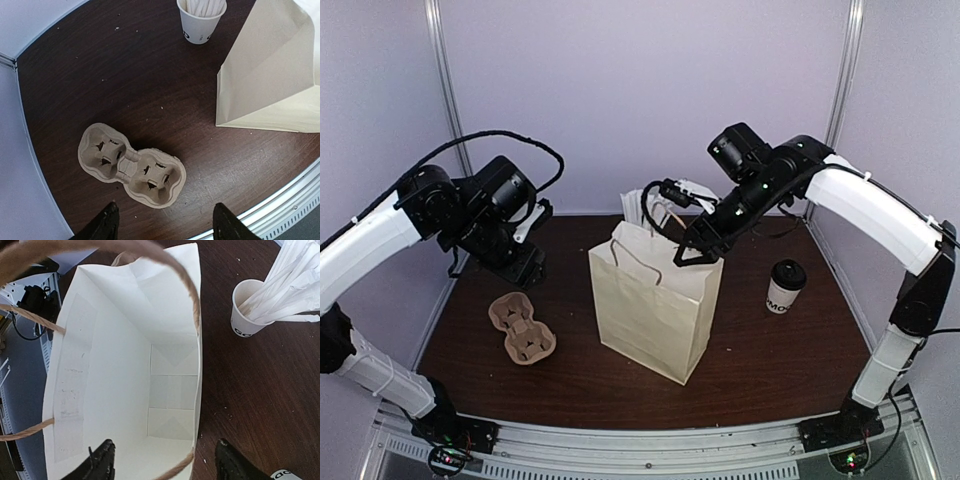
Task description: Pack the takeout coffee
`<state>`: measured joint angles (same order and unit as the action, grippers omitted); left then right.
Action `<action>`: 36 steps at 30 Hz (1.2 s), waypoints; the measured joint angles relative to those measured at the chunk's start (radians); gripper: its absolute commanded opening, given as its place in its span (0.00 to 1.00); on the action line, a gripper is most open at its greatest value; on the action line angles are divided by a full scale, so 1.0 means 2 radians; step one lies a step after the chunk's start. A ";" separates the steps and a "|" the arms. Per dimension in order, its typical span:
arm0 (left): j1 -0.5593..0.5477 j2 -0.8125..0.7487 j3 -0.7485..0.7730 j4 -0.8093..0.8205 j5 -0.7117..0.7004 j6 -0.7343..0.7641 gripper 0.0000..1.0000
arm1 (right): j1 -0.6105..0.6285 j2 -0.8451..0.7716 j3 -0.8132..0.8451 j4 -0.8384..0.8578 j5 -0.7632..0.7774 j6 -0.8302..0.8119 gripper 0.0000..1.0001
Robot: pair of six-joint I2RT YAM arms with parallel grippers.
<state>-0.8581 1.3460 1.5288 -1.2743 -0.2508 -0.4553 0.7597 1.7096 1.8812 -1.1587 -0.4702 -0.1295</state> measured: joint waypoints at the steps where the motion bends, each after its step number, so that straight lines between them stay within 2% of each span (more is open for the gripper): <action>1: 0.000 0.000 -0.003 0.000 0.000 0.000 0.66 | 0.000 0.000 0.000 0.000 0.000 -0.001 0.75; 5: 0.001 0.000 -0.011 0.002 0.000 0.000 0.66 | 0.000 -0.007 0.000 0.000 0.000 -0.013 0.75; 9: 0.004 0.000 -0.016 0.011 0.001 0.000 0.65 | 0.000 -0.014 0.000 0.001 0.003 -0.028 0.65; 17: 0.008 -0.001 -0.041 0.031 0.004 0.004 0.59 | 0.000 0.004 0.013 0.003 0.017 -0.037 0.25; 23: 0.029 -0.002 -0.091 0.051 0.019 0.010 0.58 | 0.000 0.012 0.016 0.005 0.023 -0.039 0.02; 31: 0.087 -0.002 -0.126 0.059 0.050 0.004 0.54 | -0.011 0.007 0.018 0.003 0.024 -0.051 0.00; 36: 0.115 -0.002 -0.174 0.079 0.068 -0.069 0.57 | -0.025 -0.020 0.006 0.002 0.024 -0.059 0.00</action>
<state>-0.6273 1.3430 1.1809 -1.1160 -0.1139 -0.5934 0.7094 1.6695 1.8935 -1.1549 -0.4217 -0.2478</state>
